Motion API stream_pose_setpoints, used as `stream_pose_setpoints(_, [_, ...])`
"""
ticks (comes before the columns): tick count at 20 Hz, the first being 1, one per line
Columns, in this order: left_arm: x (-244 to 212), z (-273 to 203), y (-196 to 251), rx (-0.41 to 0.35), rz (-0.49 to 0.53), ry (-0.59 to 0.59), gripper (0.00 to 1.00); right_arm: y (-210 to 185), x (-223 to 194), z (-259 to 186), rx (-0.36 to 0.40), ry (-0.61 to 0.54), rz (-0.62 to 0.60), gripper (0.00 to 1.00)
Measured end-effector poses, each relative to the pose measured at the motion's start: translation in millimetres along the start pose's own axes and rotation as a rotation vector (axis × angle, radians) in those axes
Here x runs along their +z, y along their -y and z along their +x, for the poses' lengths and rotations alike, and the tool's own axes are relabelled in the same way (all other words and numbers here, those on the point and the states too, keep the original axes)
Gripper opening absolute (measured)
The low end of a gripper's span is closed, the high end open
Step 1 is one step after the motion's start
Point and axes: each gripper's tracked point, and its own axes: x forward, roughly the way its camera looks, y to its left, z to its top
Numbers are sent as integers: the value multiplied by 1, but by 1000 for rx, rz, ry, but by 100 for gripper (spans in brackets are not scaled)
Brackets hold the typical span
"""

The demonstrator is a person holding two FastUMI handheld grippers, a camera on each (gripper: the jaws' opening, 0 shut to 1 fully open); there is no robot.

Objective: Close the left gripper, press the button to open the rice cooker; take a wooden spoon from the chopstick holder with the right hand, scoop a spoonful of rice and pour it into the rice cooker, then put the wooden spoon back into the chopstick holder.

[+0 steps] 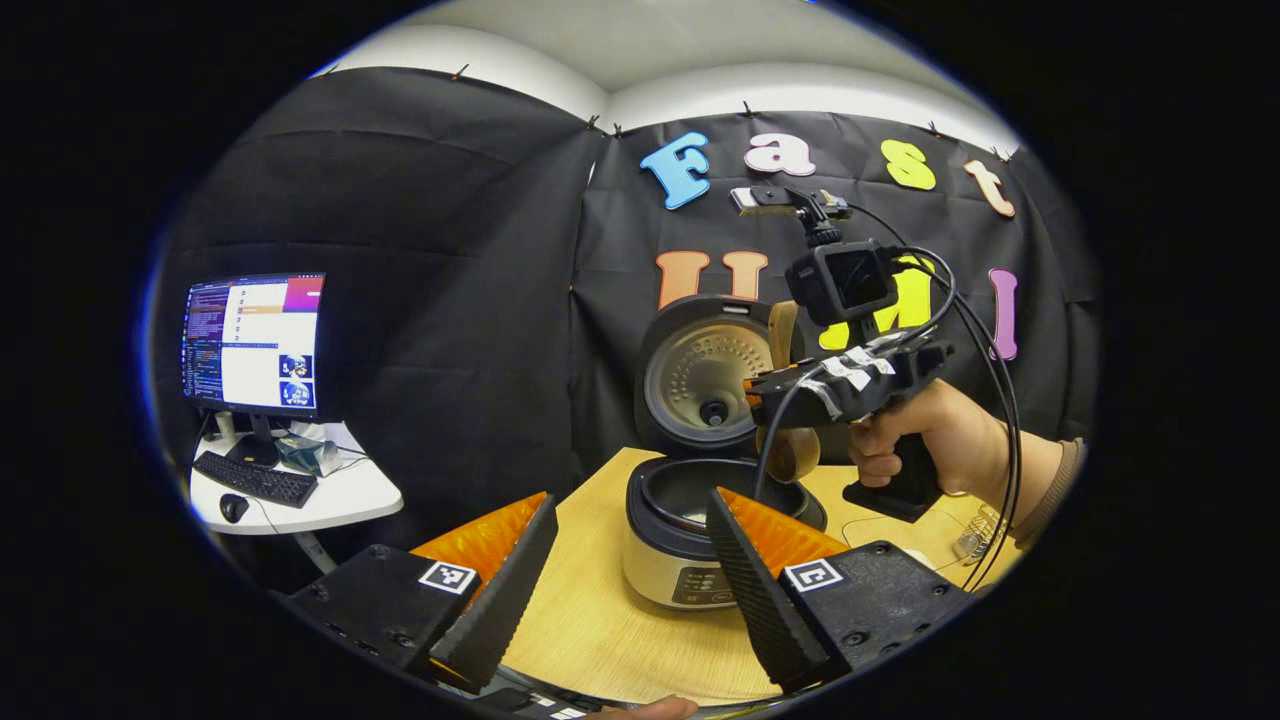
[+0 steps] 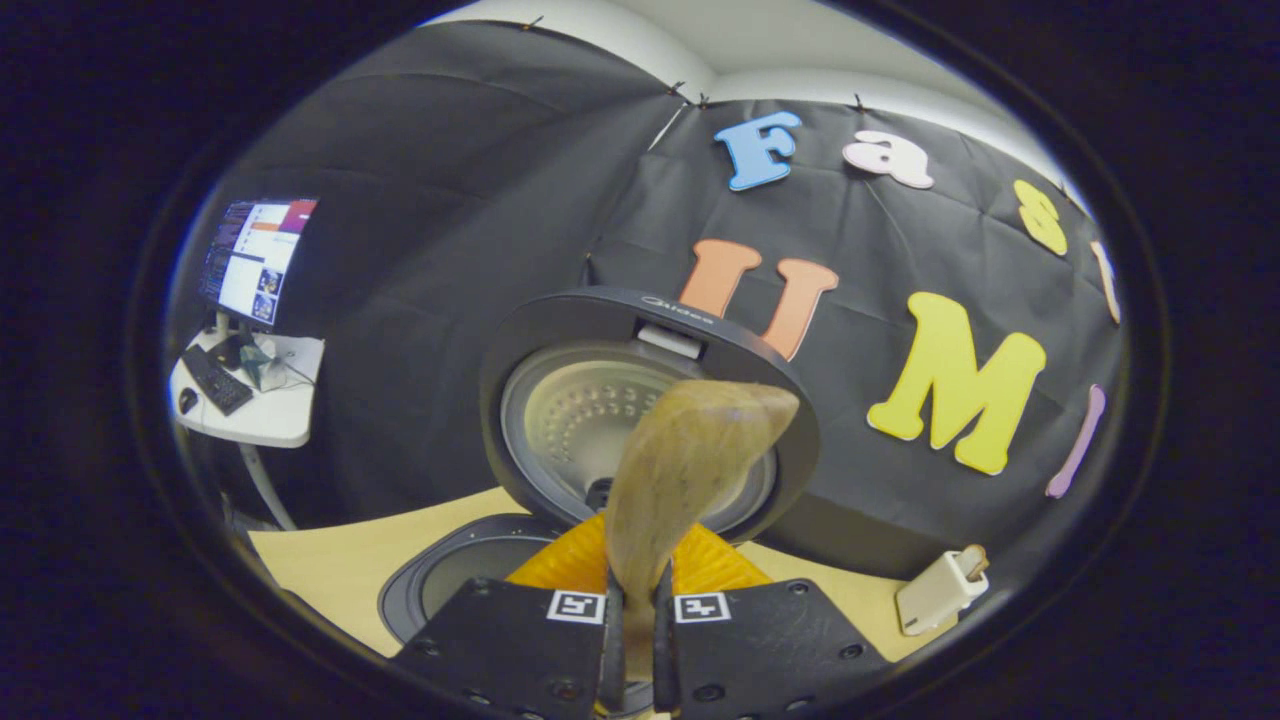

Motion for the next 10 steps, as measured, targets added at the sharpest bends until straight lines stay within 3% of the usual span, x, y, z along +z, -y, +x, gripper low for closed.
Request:
stream_pose_setpoints(3, [-2,4,4,-5,-1,-7,100,9,-3,-4,4,-9,40,11])
stream_pose_setpoints(4, [-3,4,6,0,3,-14,96,15,-5,-6,6,-12,51,11])
stream_pose_setpoints(10, [1,6,23,-20,9,3,96,74,-21,-22,-45,-30,112,11])
